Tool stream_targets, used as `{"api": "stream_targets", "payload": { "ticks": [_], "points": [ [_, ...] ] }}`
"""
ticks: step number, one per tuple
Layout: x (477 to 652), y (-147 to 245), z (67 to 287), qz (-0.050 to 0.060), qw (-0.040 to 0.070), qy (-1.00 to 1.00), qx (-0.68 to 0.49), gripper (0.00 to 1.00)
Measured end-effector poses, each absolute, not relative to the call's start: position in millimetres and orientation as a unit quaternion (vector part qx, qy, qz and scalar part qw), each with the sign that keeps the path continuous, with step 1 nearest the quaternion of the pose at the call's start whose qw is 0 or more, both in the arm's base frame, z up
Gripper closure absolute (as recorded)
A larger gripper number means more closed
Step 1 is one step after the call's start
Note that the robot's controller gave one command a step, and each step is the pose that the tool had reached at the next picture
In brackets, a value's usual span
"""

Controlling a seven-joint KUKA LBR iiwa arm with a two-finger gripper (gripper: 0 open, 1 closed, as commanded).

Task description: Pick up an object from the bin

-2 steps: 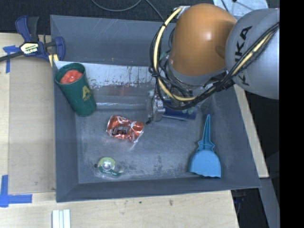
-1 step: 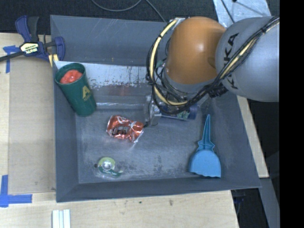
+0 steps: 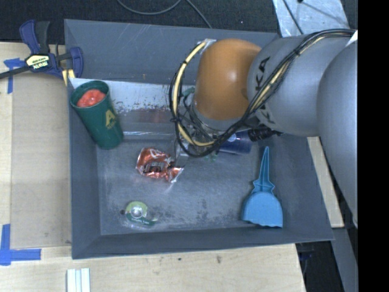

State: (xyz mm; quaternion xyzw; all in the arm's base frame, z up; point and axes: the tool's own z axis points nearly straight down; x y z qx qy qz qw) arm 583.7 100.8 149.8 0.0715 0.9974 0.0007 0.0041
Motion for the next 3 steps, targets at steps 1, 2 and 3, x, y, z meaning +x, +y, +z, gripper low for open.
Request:
{"api": "stream_targets", "payload": {
  "ticks": [1, 2, 3],
  "points": [
    [588.7, 109.3, 126.5, 0.002, 0.006, 0.996, 0.09, 1.0],
    [593.6, 119.1, 116.2, 0.001, 0.007, 0.999, -0.033, 1.0],
    [597.5, 134.0, 133.0, 0.0, 0.006, 0.988, -0.156, 1.0]
  ]
}}
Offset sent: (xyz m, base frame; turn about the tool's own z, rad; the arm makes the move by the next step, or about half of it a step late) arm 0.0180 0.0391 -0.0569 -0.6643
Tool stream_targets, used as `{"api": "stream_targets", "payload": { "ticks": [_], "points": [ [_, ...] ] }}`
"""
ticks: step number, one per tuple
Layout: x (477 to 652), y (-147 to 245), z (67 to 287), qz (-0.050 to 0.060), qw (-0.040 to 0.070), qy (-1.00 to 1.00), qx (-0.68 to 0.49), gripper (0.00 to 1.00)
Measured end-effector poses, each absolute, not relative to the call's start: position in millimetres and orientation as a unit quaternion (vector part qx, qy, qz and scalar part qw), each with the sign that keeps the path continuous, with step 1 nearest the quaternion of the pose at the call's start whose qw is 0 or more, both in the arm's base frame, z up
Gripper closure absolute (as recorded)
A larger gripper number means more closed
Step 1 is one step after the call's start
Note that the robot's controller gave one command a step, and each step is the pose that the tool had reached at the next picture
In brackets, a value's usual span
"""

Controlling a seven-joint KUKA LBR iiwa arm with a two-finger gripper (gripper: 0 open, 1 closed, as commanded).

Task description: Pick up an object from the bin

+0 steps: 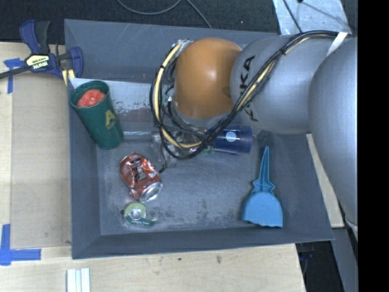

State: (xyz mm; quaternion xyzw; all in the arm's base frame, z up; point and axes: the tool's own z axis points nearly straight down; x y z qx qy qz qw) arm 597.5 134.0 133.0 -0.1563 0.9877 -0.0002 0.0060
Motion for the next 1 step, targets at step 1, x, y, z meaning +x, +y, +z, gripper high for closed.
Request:
{"api": "stream_targets", "payload": {
  "ticks": [1],
  "points": [
    [591.3, 145.5, 153.5, -0.001, 0.009, 0.967, -0.253, 1.0]
  ]
}}
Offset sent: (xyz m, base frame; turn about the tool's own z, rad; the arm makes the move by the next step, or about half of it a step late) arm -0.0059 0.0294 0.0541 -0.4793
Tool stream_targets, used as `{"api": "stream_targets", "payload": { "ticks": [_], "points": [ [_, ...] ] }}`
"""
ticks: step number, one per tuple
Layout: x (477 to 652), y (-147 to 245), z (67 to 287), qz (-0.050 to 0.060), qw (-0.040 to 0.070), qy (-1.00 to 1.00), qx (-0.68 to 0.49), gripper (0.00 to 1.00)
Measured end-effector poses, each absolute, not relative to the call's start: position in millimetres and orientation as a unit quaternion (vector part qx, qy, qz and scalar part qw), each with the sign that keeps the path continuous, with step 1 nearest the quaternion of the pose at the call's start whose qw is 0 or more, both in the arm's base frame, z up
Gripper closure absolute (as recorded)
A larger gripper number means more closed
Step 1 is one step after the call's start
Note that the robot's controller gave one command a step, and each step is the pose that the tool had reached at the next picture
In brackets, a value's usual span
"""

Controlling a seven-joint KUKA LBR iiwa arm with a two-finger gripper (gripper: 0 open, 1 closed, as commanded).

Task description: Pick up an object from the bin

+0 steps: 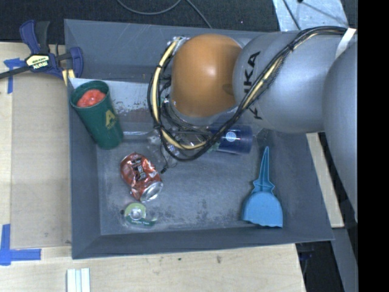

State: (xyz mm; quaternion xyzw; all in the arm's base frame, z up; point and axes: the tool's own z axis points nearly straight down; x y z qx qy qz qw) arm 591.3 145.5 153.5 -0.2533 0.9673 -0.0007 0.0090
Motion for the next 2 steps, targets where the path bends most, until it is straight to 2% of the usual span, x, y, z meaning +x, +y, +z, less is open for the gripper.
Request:
{"api": "stream_targets", "payload": {
  "ticks": [1, 2],
  "points": [
    [591.3, 156.6, 174.7, -0.001, 0.008, 0.934, -0.357, 1.0],
    [586.5, 184.9, 203.3, -0.003, 0.009, 0.887, -0.461, 1.0]
  ]
}}
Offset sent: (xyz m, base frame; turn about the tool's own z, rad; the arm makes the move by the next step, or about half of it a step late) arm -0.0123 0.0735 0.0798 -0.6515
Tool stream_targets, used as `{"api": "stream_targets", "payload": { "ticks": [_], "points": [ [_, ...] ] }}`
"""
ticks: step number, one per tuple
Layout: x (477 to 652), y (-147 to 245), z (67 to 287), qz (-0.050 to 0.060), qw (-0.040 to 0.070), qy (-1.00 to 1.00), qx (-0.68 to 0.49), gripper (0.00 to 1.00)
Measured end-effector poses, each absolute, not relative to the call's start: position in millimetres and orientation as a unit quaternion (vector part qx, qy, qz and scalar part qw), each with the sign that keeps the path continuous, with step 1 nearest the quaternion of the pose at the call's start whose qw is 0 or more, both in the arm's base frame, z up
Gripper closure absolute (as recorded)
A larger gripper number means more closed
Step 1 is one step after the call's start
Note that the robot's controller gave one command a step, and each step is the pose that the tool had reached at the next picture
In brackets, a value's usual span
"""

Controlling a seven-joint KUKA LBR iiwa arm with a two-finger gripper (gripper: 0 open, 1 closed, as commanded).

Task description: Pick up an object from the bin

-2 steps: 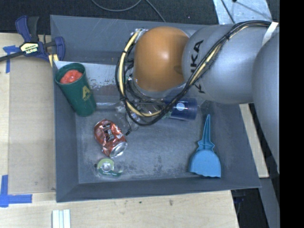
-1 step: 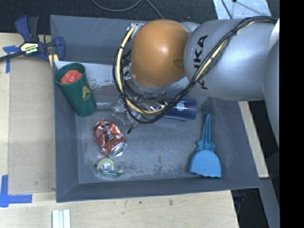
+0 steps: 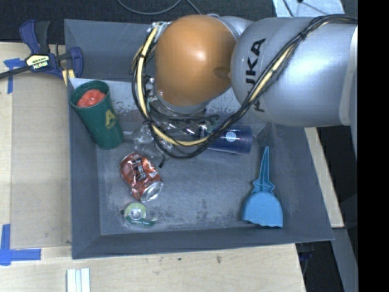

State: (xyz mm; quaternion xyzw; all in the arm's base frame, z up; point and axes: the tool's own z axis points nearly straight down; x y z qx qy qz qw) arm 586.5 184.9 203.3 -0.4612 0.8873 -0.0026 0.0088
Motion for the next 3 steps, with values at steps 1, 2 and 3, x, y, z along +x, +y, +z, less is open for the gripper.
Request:
{"api": "stream_targets", "payload": {
  "ticks": [1, 2, 3],
  "points": [
    [583.6, 201.3, 215.8, -0.003, 0.011, 0.833, -0.553, 1.0],
    [574.4, 198.6, 195.2, -0.004, 0.01, 0.794, -0.607, 1.0],
    [562.1, 200.5, 187.8, -0.004, 0.009, 0.762, -0.648, 1.0]
  ]
}}
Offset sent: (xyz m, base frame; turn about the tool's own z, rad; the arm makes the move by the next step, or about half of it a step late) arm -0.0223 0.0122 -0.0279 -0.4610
